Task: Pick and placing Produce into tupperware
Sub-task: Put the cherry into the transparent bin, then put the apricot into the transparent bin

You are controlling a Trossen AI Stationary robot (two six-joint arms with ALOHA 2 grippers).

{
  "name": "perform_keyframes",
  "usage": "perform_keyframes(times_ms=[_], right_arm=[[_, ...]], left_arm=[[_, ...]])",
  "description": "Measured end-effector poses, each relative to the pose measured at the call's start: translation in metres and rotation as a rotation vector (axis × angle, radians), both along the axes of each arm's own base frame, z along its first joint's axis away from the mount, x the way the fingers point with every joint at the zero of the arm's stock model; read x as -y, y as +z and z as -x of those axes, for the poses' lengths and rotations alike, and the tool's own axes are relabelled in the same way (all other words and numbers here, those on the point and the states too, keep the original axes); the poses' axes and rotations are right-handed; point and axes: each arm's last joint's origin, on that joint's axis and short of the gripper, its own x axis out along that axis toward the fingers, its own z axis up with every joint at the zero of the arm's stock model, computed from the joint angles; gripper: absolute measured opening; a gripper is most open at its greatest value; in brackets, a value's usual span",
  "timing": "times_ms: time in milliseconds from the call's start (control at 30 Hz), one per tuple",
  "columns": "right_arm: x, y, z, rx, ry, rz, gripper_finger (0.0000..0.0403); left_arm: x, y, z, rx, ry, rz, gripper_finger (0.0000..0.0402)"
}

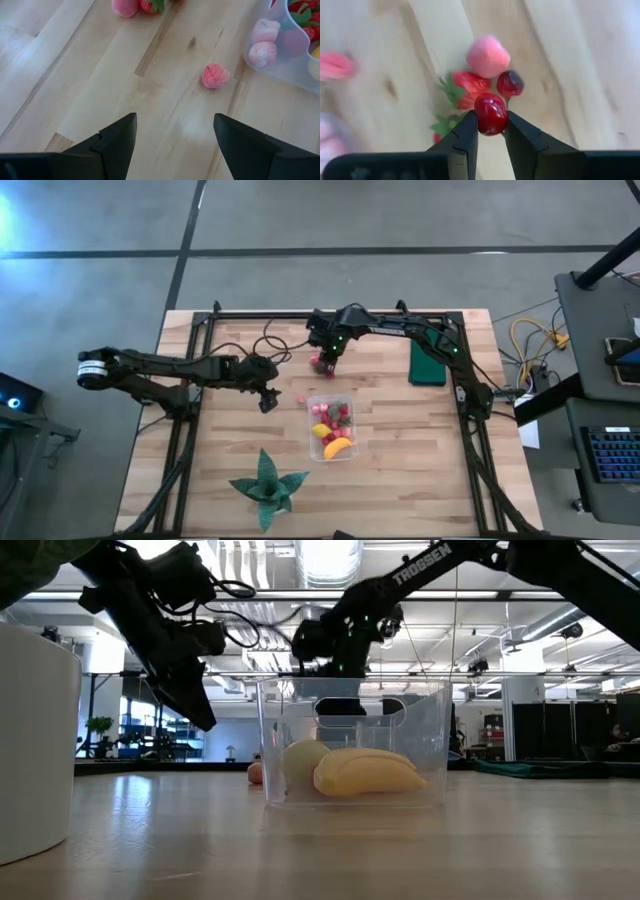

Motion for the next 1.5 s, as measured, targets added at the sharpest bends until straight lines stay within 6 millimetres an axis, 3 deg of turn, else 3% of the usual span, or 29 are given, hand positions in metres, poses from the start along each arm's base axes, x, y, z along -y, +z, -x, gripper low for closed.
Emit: perform_keyframes(times_ms=[233,667,800,967,1267,1500], right_arm=[[-0.015,0.061,0.018,0.041,0.003,-0.043,0.0077],[-0.109,0.124,0.050,0.087,0.203,-0.157,0.0079],[-0.133,0.122,0.053,0.089,0.231,-0.243,0.0084],[-0.156,0.101,0.046,0.078,0.235,-0.264,0.0102],[-0.192,0.076,0.044,0.044,0.205,-0.184,0.0177],[-0.194,0.096,0.051,0.095,0.028,-0.012,0.0212]], left_arm=[[0.000,0.001,-0.001,0.012,0.000,-0.001,0.0251],[0.000,0.002,-0.003,0.039,0.005,-0.002,0.0251],[-0.001,0.004,-0.004,0.058,0.007,-0.007,0.0251],[-0.002,0.005,-0.006,0.079,0.023,-0.026,0.0251],[-0.001,0.005,-0.005,0.113,0.152,0.084,0.0251],[0.000,0.004,-0.005,0.123,0.179,0.139,0.0251]])
